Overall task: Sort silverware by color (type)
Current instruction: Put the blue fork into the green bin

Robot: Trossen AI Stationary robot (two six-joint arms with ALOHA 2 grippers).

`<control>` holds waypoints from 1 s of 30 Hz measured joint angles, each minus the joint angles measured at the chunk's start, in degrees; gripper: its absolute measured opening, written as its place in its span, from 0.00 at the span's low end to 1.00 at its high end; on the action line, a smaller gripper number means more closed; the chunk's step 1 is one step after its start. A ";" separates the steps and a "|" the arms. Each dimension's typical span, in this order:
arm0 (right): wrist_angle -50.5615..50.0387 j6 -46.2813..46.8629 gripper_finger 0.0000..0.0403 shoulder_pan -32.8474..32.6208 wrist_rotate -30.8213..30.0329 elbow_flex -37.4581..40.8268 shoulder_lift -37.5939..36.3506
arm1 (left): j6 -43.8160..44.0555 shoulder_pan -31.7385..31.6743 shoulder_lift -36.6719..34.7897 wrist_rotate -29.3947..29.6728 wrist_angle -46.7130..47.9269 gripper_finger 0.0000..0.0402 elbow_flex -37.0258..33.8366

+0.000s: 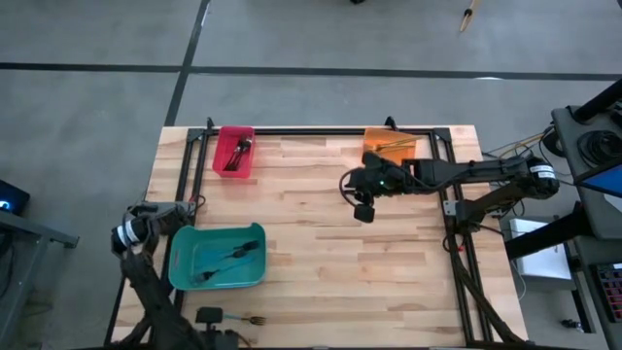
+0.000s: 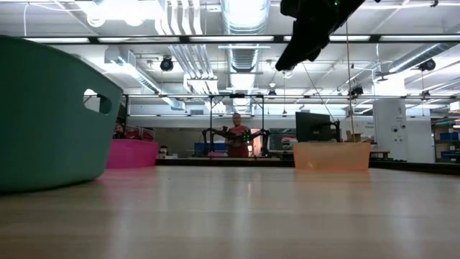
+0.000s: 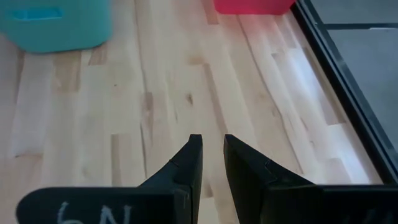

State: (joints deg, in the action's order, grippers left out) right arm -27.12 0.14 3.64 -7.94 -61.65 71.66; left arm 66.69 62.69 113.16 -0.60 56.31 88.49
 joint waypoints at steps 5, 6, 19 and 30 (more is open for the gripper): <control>0.44 -0.67 0.14 -1.04 -0.02 0.00 0.00 | 1.29 3.31 0.04 0.00 4.23 0.09 0.00; 0.51 -0.76 0.14 -1.05 -0.02 0.00 0.00 | 1.40 3.84 0.04 0.03 5.90 0.09 -0.02; 0.58 1.40 0.14 -1.53 -0.04 0.00 0.00 | -7.60 2.13 2.15 19.30 10.10 0.09 -0.07; 1.06 3.14 0.14 -1.66 -0.04 0.00 0.00 | -7.63 1.10 4.90 20.65 6.49 0.09 -0.13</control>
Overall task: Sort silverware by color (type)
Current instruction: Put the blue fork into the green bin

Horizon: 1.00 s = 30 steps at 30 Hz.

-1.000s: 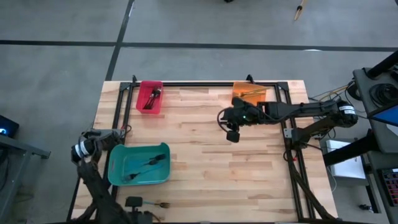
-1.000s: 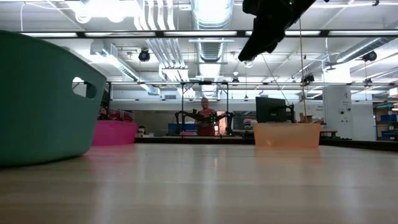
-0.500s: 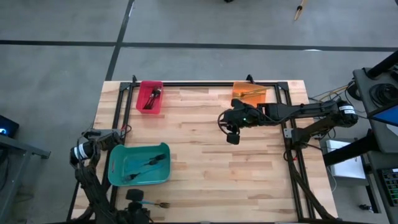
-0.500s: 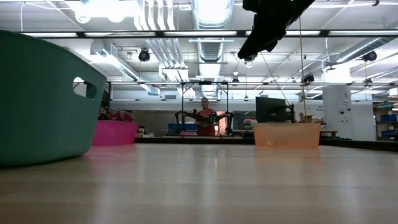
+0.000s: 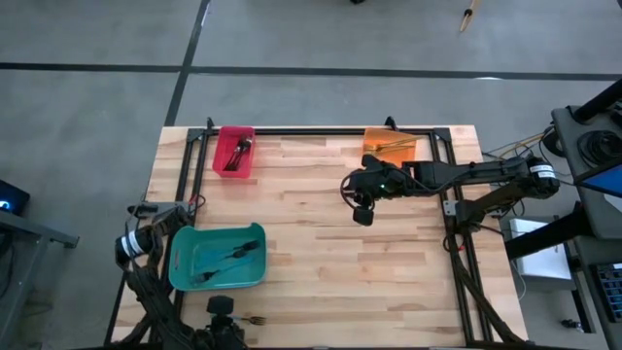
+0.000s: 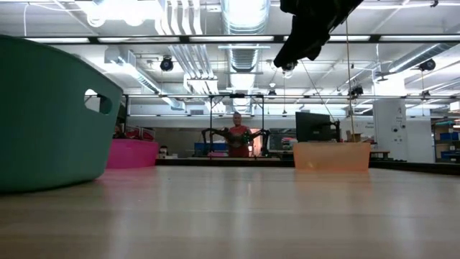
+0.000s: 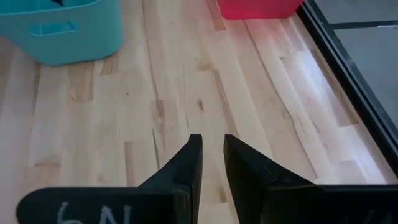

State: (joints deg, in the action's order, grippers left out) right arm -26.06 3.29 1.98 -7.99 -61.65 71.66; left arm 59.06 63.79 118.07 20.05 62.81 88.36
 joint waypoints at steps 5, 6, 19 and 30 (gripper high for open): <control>0.14 0.20 0.14 0.00 -0.01 0.00 0.00 | 0.52 -0.22 1.26 -0.02 0.00 0.13 0.00; 0.19 0.36 0.14 0.00 0.00 0.00 0.00 | 0.55 -0.24 1.41 -0.02 0.00 0.15 0.00; 0.88 1.66 0.14 0.01 -0.02 -0.07 0.00 | 0.55 -1.14 1.63 -0.06 0.15 0.28 -1.22; 1.16 1.69 0.14 0.00 -0.02 -0.07 0.00 | 0.57 -1.16 1.63 -0.06 -0.37 0.28 -3.55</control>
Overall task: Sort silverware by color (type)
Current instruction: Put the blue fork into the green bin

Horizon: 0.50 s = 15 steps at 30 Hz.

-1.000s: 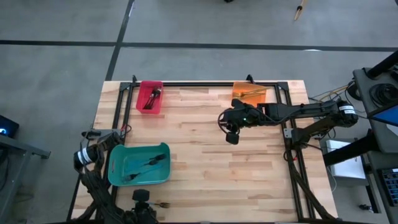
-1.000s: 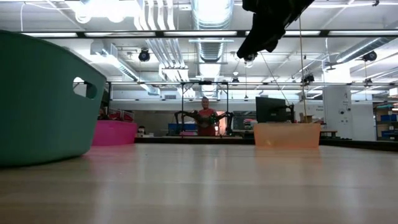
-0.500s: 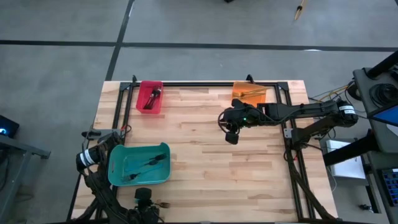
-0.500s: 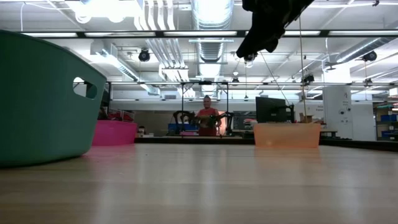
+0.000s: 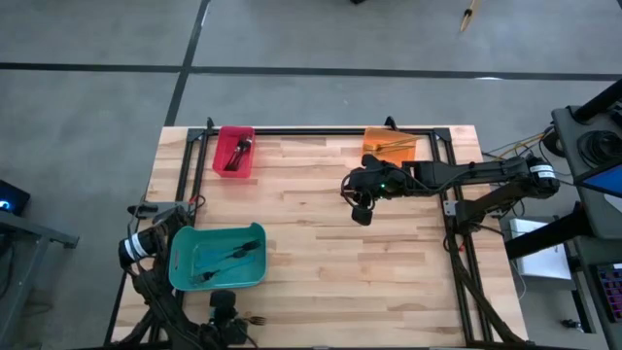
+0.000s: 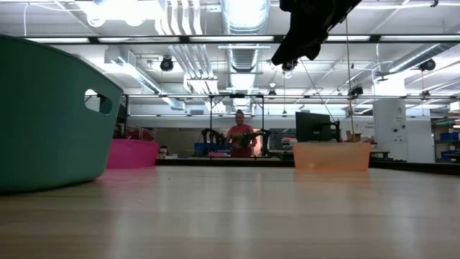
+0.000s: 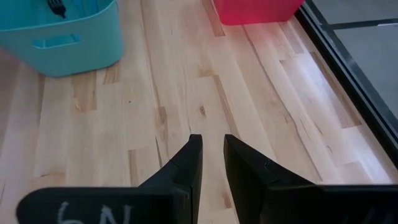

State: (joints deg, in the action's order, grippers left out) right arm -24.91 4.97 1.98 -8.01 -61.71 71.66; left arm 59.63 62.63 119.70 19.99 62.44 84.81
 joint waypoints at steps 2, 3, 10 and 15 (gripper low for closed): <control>-0.01 0.00 0.14 0.00 0.00 0.00 0.00 | 0.01 -0.02 0.00 0.00 -0.40 0.27 -0.73; -0.02 0.00 0.14 0.00 0.00 0.00 0.00 | 0.01 -0.02 0.00 -0.01 -0.91 0.27 -1.10; -0.04 0.09 0.14 0.00 0.00 0.00 0.00 | -0.81 -0.02 -0.24 -1.16 -2.96 0.27 -2.35; -0.04 0.48 0.14 0.00 0.00 0.00 0.00 | -2.69 -0.02 -0.24 -1.91 -3.94 0.26 -2.38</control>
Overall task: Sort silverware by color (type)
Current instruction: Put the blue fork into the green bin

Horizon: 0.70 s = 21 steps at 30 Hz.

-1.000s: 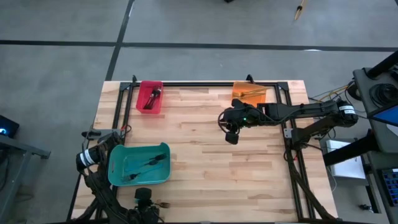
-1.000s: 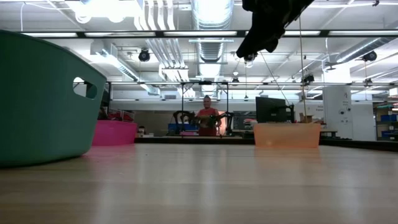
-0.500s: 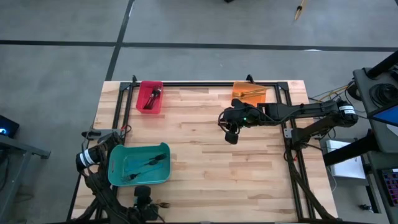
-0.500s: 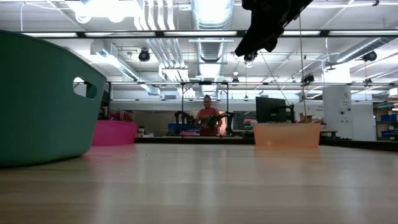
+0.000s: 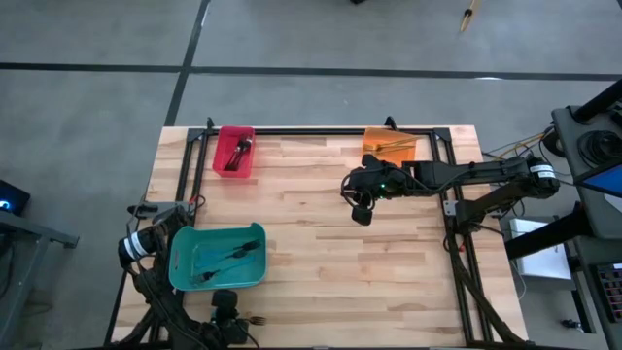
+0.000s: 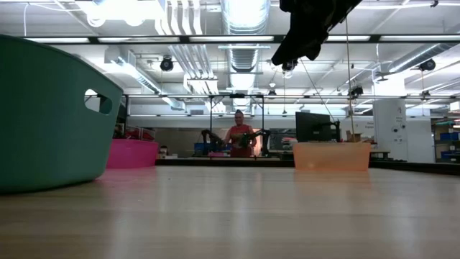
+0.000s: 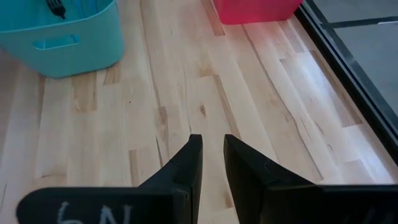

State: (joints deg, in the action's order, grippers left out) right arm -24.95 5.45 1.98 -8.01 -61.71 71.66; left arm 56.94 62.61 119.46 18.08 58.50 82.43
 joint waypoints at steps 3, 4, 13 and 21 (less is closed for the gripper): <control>-0.02 0.06 0.14 0.00 0.00 0.00 0.00 | -0.33 0.00 0.00 -0.48 -0.50 0.23 -0.04; -0.02 0.06 0.14 0.02 0.00 0.00 0.00 | -0.34 0.00 0.00 -0.61 -0.63 0.21 -0.04; -0.02 0.11 0.14 -0.37 0.02 0.00 0.00 | -0.49 0.00 0.00 -1.08 -1.25 0.14 -0.04; -0.02 -0.07 0.14 -1.39 -0.02 0.00 0.00 | -0.40 0.02 0.09 -1.43 -1.19 0.01 0.36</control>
State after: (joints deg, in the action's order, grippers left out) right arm -24.97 5.39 0.59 -8.03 -61.71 71.66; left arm 56.53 62.63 119.55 16.64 57.31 82.80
